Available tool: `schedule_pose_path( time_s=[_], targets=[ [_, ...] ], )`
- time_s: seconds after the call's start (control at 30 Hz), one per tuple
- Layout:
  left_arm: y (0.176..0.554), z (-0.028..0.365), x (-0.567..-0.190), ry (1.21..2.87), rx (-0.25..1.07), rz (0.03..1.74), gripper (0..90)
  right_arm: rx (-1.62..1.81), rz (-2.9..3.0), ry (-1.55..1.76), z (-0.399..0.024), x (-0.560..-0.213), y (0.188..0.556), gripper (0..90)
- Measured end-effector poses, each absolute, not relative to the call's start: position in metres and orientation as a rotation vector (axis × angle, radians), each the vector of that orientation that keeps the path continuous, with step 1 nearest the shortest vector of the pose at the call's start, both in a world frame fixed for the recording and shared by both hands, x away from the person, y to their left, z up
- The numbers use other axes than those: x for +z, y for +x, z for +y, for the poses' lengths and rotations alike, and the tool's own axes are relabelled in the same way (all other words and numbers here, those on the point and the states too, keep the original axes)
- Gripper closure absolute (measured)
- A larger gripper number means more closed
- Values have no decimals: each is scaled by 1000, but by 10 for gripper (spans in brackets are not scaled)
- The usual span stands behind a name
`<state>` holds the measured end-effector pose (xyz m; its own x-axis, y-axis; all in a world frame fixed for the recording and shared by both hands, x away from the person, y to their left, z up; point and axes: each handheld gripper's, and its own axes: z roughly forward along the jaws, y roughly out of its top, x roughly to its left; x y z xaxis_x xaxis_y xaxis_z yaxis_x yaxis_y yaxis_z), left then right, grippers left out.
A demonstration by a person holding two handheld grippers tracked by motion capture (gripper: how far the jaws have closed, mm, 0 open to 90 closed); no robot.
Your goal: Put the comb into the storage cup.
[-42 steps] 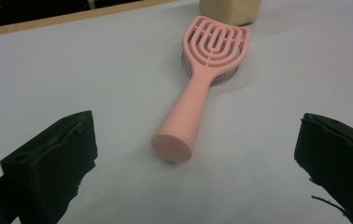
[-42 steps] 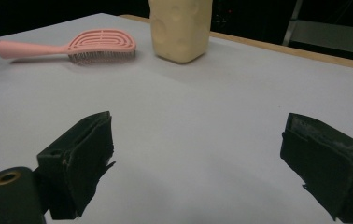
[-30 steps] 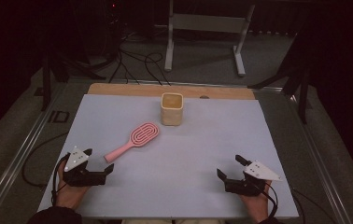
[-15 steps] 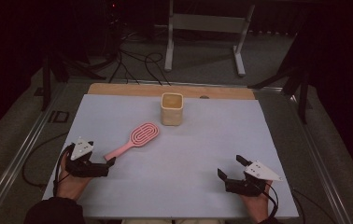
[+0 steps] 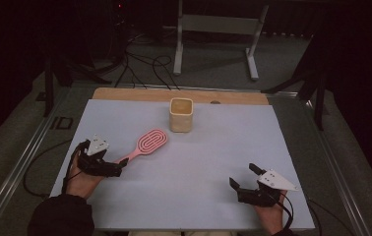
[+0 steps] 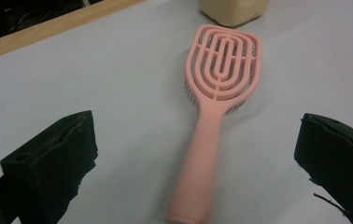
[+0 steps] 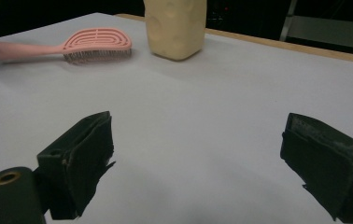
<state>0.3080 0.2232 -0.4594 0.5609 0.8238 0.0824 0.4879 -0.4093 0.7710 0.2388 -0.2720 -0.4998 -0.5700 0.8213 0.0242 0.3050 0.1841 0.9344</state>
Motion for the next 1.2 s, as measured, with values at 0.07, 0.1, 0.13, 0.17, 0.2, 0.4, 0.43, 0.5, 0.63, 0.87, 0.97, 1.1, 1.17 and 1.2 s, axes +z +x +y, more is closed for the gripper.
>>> schedule_pose_path(
  time_s=[0.07,0.1,0.13,0.17,0.2,0.4,0.43,0.5,0.63,0.87,0.97,1.1,1.17,1.2],
  targets=[
    [311,221,-459,2087,597,1044,0,1379,1973,1053,-272,-500,239,92],
    [313,219,-459,2095,596,1041,0,1379,1973,1053,-272,-500,239,92],
    [314,218,-459,2099,596,1041,0,1379,1973,1055,-272,-500,239,92],
    [316,217,-458,2110,597,1039,0,1378,1974,1054,-272,-500,239,92],
    [317,215,-459,2117,595,1037,0,1379,1974,1053,-272,-500,239,92],
    [329,211,-459,2159,591,1035,0,1379,1973,1054,-272,-500,239,92],
    [331,210,-459,2162,590,1036,0,1379,1974,1055,-272,-500,239,92],
    [335,208,-460,2174,589,1038,0,1378,1975,1055,-272,-500,239,92],
    [340,205,-461,2181,598,1048,0,1378,1972,1055,-272,-500,239,92],
    [350,201,-469,2221,576,1067,0,1376,1973,1058,-272,-501,240,92],
    [354,199,-471,2232,568,1075,1,1374,1974,1058,-273,-500,240,92],
    [358,195,-473,2261,565,1073,6,1372,1974,1060,-273,-500,239,92],
    [360,193,-474,2281,565,1068,6,1374,1973,1060,-273,-500,239,92],
    [361,193,-474,2292,565,1065,7,1377,1972,1062,-273,-501,239,92]
  ],
)
